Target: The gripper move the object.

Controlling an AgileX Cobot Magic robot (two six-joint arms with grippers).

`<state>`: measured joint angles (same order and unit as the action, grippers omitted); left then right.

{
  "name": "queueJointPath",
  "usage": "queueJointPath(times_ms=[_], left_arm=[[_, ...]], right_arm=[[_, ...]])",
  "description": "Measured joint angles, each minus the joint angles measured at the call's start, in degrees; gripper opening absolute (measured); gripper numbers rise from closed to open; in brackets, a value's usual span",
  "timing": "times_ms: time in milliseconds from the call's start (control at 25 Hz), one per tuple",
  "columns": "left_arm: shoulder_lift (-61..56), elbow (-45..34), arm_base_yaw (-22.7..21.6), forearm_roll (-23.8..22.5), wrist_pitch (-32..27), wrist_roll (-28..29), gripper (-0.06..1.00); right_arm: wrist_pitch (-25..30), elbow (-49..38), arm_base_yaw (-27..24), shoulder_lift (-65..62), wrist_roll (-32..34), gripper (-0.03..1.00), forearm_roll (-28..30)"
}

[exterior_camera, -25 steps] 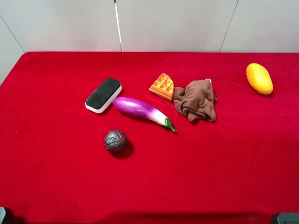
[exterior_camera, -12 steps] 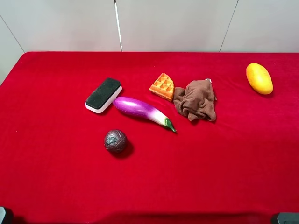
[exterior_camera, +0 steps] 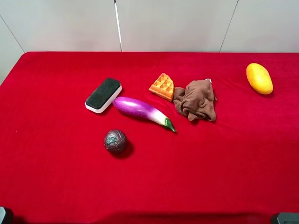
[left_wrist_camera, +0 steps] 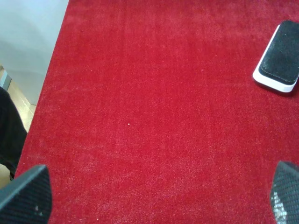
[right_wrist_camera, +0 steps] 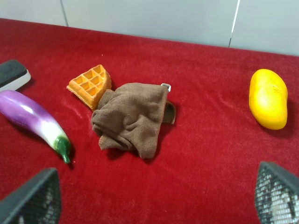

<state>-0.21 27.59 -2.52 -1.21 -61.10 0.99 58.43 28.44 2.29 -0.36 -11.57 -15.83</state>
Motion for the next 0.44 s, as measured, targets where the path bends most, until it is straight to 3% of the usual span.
queueJointPath(times_ms=[440], left_arm=[[0.00,0.00,0.00,0.00,0.00,0.00,0.92]], right_arm=[[0.00,0.00,0.00,0.00,0.00,0.63,0.00]])
